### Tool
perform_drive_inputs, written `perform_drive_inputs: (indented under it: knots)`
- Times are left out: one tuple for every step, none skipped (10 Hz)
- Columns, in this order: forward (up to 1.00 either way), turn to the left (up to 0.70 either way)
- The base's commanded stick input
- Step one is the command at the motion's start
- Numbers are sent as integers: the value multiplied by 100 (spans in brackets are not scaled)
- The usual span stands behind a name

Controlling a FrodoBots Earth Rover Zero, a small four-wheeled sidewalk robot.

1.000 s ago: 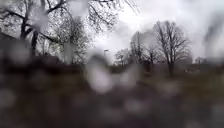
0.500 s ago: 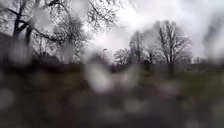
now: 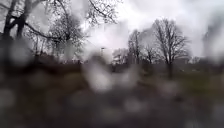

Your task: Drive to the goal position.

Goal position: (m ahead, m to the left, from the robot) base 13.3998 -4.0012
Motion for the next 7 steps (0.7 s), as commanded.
perform_drive_inputs:
  knots:
    - [85, 0]
    - [85, 0]
    - [85, 0]
    - [85, 0]
    - [85, 0]
    - [85, 0]
    - [94, 0]
